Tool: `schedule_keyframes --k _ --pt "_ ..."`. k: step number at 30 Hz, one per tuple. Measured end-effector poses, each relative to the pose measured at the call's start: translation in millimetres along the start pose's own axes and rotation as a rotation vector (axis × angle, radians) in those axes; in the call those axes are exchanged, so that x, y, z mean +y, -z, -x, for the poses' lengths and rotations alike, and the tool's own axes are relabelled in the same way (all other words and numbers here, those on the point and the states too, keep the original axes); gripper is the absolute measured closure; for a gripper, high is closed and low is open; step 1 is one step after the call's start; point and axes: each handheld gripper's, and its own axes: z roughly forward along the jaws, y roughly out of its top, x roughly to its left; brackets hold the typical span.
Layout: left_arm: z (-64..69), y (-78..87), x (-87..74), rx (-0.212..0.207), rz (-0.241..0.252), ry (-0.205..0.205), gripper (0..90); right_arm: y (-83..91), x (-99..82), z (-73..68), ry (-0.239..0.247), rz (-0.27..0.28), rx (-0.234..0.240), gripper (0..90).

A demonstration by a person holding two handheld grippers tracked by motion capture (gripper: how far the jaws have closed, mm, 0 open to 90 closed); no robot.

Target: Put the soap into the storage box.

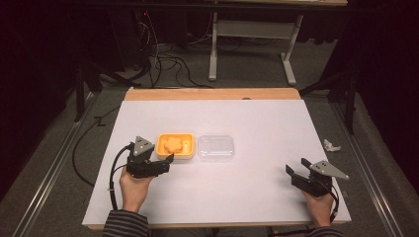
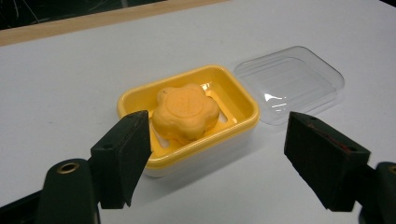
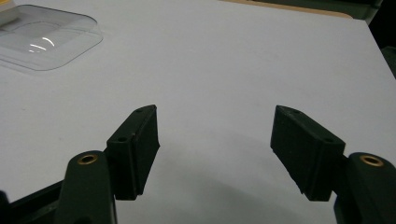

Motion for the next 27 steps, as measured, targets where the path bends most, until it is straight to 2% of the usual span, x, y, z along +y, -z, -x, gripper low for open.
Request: schedule_keyframes --k 27 --pt "11.4 6.7 -13.7 -0.022 0.011 0.003 23.3 -0.2 0.0 -0.2 0.003 -0.002 -0.001 32.9"
